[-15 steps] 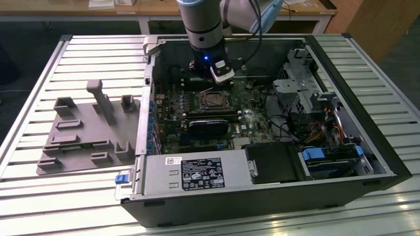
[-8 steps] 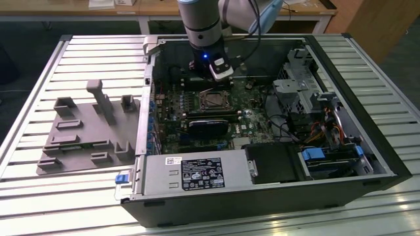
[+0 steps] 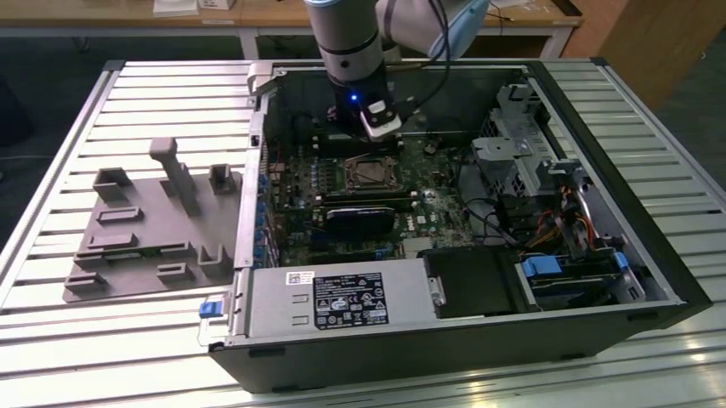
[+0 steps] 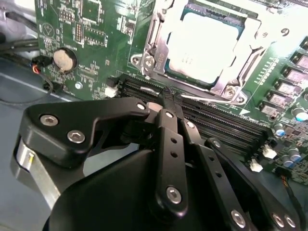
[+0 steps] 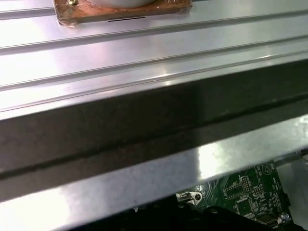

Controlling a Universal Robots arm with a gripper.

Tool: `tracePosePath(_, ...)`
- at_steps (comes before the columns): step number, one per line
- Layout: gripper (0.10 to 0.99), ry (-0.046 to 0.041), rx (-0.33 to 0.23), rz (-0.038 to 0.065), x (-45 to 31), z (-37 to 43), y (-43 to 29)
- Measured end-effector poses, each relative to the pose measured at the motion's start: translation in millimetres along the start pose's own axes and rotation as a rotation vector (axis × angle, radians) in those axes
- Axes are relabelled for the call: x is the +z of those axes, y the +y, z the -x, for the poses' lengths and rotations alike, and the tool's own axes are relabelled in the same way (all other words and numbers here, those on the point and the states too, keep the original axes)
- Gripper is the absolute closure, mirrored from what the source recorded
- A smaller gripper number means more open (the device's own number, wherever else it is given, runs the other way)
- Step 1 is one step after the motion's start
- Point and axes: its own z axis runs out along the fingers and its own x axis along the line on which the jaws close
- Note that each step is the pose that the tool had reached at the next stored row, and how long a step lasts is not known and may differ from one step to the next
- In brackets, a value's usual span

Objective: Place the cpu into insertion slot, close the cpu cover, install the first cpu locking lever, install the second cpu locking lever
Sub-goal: 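Install the first cpu locking lever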

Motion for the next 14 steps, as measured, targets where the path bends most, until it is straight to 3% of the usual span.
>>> tracePosePath(4,0.980,-0.0085,0.022,-0.005,1.9,-1.5,0.9)
tracePosePath(14,0.980,-0.0176,0.045,-0.010,3.7,-5.5,3.9)
